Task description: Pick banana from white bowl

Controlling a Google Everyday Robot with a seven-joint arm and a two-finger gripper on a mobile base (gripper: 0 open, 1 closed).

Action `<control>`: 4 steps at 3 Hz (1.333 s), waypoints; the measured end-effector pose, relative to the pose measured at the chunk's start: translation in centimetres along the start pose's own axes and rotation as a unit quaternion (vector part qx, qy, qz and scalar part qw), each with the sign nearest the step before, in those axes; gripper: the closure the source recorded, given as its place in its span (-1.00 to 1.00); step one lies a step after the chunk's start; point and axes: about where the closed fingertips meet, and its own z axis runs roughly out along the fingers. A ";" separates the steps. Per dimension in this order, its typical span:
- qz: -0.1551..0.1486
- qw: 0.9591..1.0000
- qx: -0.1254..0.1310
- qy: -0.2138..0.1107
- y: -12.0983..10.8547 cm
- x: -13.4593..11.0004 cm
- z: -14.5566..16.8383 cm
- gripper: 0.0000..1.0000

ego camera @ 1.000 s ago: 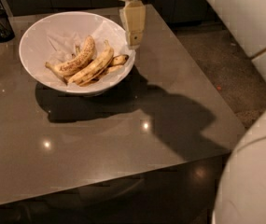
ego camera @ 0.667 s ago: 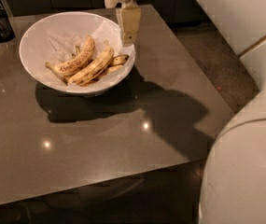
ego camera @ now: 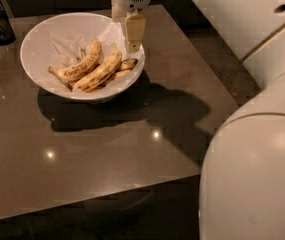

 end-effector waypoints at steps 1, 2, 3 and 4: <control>0.000 1.000 -0.011 0.005 0.0 -0.1 1.4 -0.16; 0.001 1.000 -0.026 0.013 -0.1 -0.2 2.8 -0.06; -0.007 0.999 -0.034 0.018 -0.4 -0.8 3.6 0.00; -0.013 0.999 -0.040 0.023 -0.6 -1.3 4.3 -0.02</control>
Offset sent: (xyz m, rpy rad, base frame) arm -0.0017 -0.0024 -0.0400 -0.1085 0.1186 -0.0197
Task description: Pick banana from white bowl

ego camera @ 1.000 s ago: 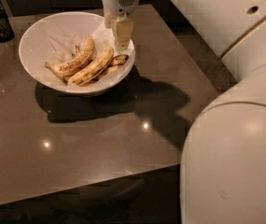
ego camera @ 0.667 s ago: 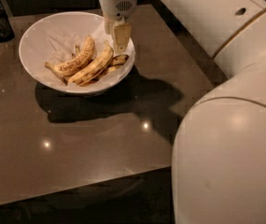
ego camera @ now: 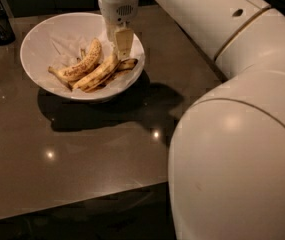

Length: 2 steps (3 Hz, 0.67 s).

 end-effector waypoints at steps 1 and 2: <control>-0.006 1.000 -0.006 0.003 -0.2 -0.3 0.6 0.00; -0.009 1.000 -0.009 0.004 -0.3 -0.5 1.0 -0.02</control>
Offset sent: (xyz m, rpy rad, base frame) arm -0.0129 -0.0053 -0.0108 -0.0760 0.0803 0.0146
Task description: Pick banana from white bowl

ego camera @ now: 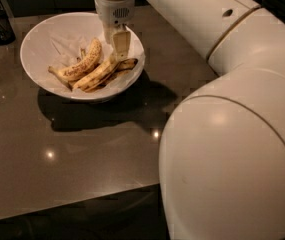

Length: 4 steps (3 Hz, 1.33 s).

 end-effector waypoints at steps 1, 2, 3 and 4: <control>0.000 1.000 0.000 0.000 0.0 0.0 0.0 -0.08; 0.000 1.000 -0.012 0.000 0.3 -0.1 1.1 -0.06; 0.001 1.000 -0.022 -0.005 0.7 -0.5 2.1 -0.08; -0.004 0.999 -0.031 -0.005 1.1 -0.9 2.8 -0.08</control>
Offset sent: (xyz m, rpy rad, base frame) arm -0.0201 -0.0125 -0.0237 -0.0670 0.1066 -0.0074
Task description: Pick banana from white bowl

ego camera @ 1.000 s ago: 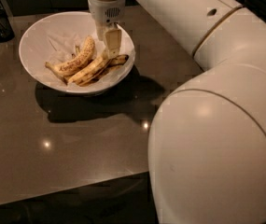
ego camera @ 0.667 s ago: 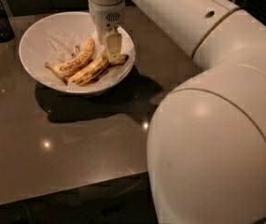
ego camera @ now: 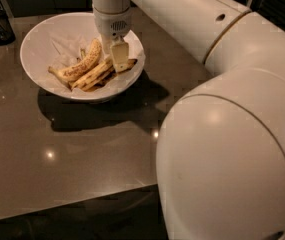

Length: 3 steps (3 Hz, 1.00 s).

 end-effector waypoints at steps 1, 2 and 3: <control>-0.003 1.000 -0.005 -0.004 0.1 -0.3 0.2 -0.14; 0.002 1.000 -0.003 -0.006 0.3 -0.1 0.3 0.15; 0.002 1.000 -0.003 -0.006 0.3 -0.1 0.3 0.62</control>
Offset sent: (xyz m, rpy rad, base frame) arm -0.0185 -0.0138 -0.0050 -0.0143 0.0546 -0.0183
